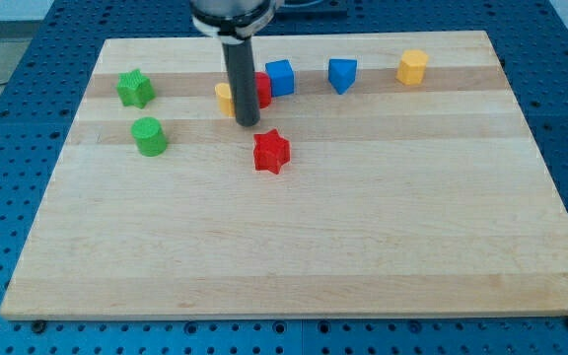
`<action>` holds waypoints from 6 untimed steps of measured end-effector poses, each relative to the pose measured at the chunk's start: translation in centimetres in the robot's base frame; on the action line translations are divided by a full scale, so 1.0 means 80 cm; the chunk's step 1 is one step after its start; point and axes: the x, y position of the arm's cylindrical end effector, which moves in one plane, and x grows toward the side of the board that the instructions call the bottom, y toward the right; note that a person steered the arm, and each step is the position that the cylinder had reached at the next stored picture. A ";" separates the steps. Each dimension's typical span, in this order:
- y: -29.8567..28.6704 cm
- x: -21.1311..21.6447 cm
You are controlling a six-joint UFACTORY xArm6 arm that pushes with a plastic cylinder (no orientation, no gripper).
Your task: Move red circle to the top right of red star
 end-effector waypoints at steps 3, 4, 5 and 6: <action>-0.037 -0.059; -0.033 -0.071; 0.028 -0.062; 0.064 -0.021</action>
